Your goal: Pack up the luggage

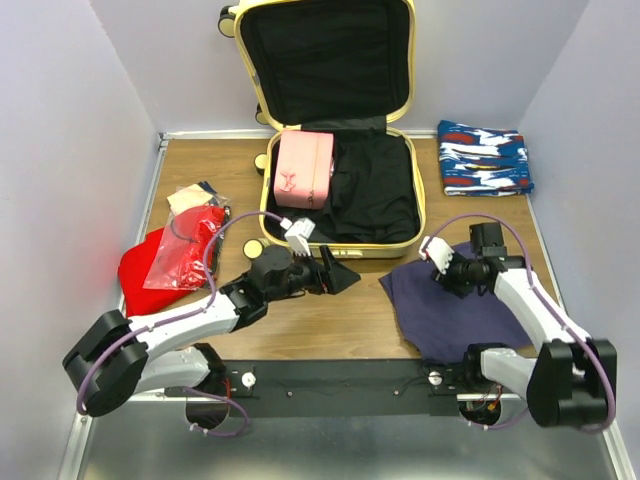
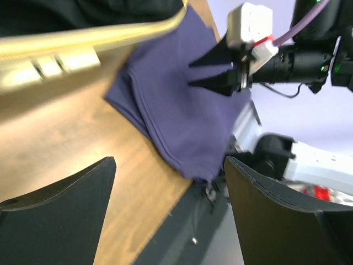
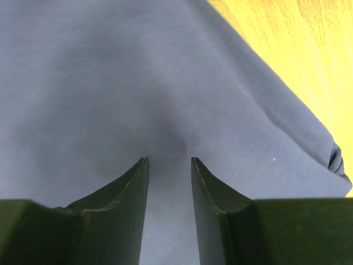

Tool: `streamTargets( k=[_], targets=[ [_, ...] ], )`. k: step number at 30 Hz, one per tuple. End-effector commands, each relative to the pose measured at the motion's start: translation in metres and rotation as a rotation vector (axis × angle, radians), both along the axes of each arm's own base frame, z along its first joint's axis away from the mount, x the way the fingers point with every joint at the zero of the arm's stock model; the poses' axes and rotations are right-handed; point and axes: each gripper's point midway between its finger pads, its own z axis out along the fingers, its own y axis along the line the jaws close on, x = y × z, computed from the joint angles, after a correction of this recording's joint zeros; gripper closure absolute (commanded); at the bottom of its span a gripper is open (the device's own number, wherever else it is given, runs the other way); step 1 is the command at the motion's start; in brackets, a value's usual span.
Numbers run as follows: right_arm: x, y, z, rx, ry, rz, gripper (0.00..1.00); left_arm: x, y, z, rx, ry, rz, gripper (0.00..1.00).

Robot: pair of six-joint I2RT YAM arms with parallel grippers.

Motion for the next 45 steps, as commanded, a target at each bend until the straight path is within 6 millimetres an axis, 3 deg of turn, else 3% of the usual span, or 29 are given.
streamTargets(
  k=[1,3,5,6,7,10,11,13,14,15,17,18,20,22,26,31,36,45],
  targets=[
    [-0.008,0.009,0.024,0.077,-0.053,-0.064,0.49,-0.027,-0.018,0.019,-0.135,0.061,-0.041,0.11],
    [0.016,0.002,0.053,0.082,-0.137,-0.178,0.43,-0.036,-0.024,0.019,-0.15,0.088,-0.022,0.1],
    [0.027,-0.007,0.07,0.103,-0.147,-0.323,0.38,-0.051,-0.037,0.02,-0.164,0.11,-0.043,0.1],
    [0.036,-0.01,0.088,0.125,-0.178,-0.363,0.31,-0.055,-0.041,0.022,-0.176,0.113,-0.045,0.11],
    [0.038,-0.01,0.096,0.16,-0.178,-0.411,0.26,-0.052,-0.043,0.019,-0.172,0.124,-0.01,0.1],
    [0.043,-0.033,0.105,0.163,-0.164,-0.549,0.17,-0.056,-0.064,-0.003,-0.109,0.212,0.005,0.1],
    [0.045,-0.039,0.098,0.161,-0.116,-0.565,0.16,-0.049,-0.076,-0.002,-0.096,0.218,0.013,0.1],
    [0.044,-0.06,0.091,0.192,-0.048,-0.633,0.14,-0.04,-0.083,-0.012,-0.033,0.253,0.081,0.11],
    [0.054,-0.07,0.091,0.195,-0.014,-0.657,0.13,-0.038,-0.102,-0.007,-0.02,0.279,0.086,0.11],
    [0.05,-0.074,0.085,0.199,0.051,-0.678,0.1,-0.046,-0.108,-0.013,0.003,0.32,0.081,0.1],
    [0.06,-0.096,0.094,0.224,0.062,-0.726,0.08,-0.052,-0.125,-0.016,-0.003,0.363,0.099,0.11],
    [0.058,-0.102,0.085,0.23,0.123,-0.749,0.07,-0.064,-0.131,-0.022,0.008,0.412,0.104,0.1],
    [0.055,-0.123,0.08,0.222,0.155,-0.772,0.03,-0.067,-0.14,-0.041,0.047,0.452,0.142,0.1],
    [0.049,-0.148,0.072,0.195,0.211,-0.782,0.0,-0.07,-0.141,-0.056,0.068,0.499,0.171,0.1],
    [0.033,-0.178,0.052,0.171,0.314,-0.827,0.0,-0.068,-0.134,-0.089,0.147,0.519,0.221,0.11],
    [0.013,-0.206,0.028,0.135,0.39,-0.872,0.0,-0.058,-0.12,-0.097,0.169,0.476,0.287,0.1],
    [0.004,-0.213,0.004,0.135,0.45,-0.887,0.0,-0.043,-0.112,-0.102,0.18,0.437,0.338,0.1],
    [-0.008,-0.188,-0.029,0.224,0.531,-0.853,0.0,-0.024,-0.131,-0.126,0.238,0.428,0.359,0.11]
  ],
)
